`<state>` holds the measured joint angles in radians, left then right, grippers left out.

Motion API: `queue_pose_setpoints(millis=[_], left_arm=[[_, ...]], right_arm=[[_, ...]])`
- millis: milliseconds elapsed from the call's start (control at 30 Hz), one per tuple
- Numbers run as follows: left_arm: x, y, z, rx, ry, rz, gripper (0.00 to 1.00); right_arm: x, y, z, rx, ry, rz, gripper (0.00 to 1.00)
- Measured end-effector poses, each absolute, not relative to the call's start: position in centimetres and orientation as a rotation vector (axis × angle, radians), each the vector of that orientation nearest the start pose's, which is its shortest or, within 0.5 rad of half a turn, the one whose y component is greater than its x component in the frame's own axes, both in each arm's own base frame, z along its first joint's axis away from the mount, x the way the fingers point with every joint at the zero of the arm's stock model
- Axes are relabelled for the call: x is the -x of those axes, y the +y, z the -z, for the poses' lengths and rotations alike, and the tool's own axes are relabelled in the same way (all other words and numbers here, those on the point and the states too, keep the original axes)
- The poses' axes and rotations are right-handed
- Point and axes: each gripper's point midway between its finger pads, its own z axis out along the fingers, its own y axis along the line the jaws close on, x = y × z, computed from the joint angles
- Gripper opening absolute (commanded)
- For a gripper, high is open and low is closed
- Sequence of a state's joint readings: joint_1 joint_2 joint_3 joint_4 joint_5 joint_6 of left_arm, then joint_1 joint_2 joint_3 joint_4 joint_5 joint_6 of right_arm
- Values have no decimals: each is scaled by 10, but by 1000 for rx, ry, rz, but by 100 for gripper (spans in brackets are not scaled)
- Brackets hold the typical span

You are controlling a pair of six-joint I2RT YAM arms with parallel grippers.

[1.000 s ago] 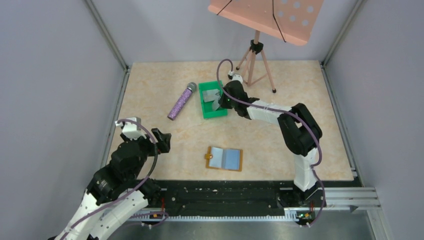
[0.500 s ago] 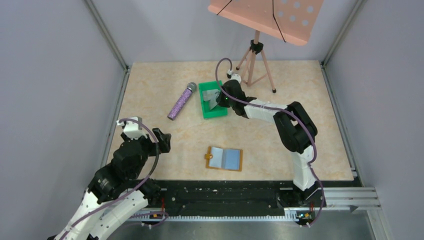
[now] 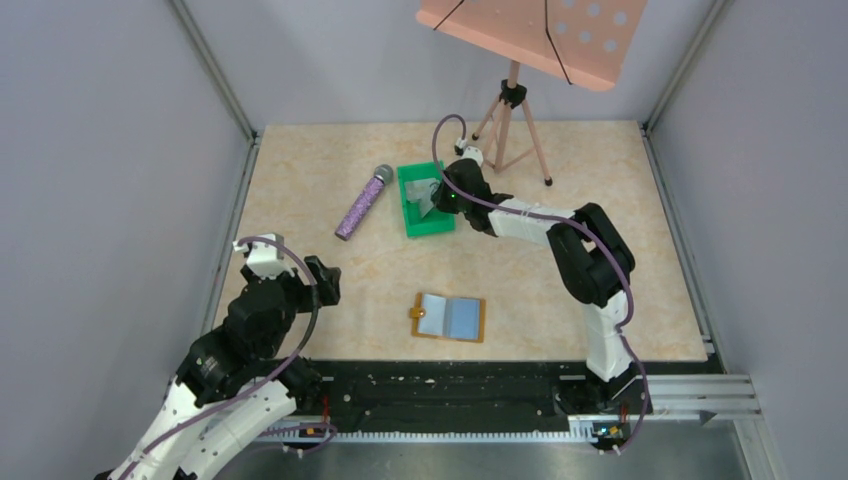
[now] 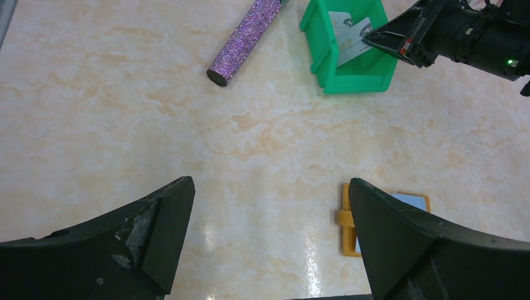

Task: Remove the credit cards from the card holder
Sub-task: Place the credit card in the storage box.

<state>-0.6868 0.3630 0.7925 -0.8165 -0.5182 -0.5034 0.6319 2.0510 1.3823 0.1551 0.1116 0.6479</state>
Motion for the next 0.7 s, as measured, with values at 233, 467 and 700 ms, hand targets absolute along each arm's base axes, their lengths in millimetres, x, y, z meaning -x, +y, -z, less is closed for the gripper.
queue_pose_setpoints(millis=[233, 467, 700], left_arm=[[-180, -58, -241, 165, 1909, 299, 99], [-180, -58, -241, 166, 1909, 299, 99], [-180, -58, -240, 165, 1911, 298, 99]], right_arm=[[-458, 344, -89, -80, 2158, -657, 0], [-453, 342, -87, -71, 2182, -652, 0], [-447, 336, -107, -55, 2172, -647, 0]])
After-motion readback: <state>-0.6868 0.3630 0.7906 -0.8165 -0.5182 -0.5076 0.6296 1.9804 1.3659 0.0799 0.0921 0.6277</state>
